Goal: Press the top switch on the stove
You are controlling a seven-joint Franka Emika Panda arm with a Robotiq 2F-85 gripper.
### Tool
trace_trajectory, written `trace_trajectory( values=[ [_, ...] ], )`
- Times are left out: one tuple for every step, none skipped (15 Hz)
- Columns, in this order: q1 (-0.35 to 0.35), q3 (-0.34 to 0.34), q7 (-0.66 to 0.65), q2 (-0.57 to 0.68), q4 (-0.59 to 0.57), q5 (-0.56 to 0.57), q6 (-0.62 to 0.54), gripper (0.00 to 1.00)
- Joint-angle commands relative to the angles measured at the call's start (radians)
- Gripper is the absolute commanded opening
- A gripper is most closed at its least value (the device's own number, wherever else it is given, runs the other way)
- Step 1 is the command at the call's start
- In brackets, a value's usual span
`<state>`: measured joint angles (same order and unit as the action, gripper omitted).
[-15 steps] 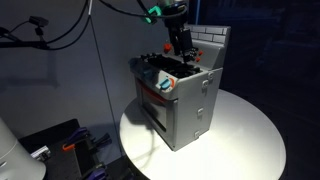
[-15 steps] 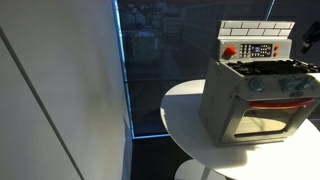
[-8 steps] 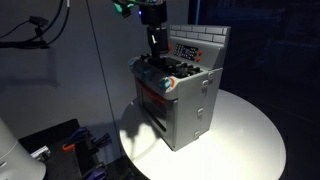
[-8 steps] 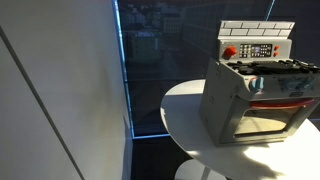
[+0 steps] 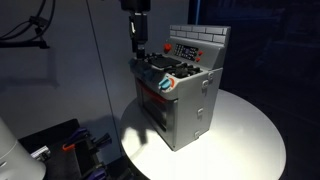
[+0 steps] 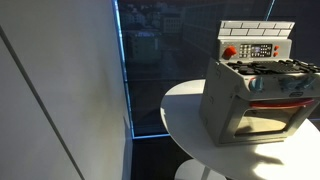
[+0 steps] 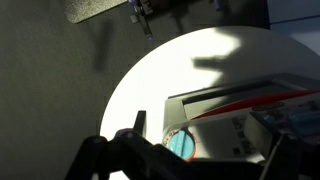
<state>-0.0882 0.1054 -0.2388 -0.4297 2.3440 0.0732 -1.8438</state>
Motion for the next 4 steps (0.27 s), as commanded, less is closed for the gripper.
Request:
trace_trajectory(
  values=[
    [-0.022,-0.018,0.008,-0.002,-0.001,-0.007,0.005,1.00],
    [-0.022,-0.019,0.008,-0.001,-0.001,-0.007,0.004,1.00],
    [-0.022,-0.020,0.007,0.001,-0.001,-0.007,0.004,1.00],
    [-0.022,-0.021,0.007,0.003,-0.001,-0.007,0.004,1.00]
  ],
)
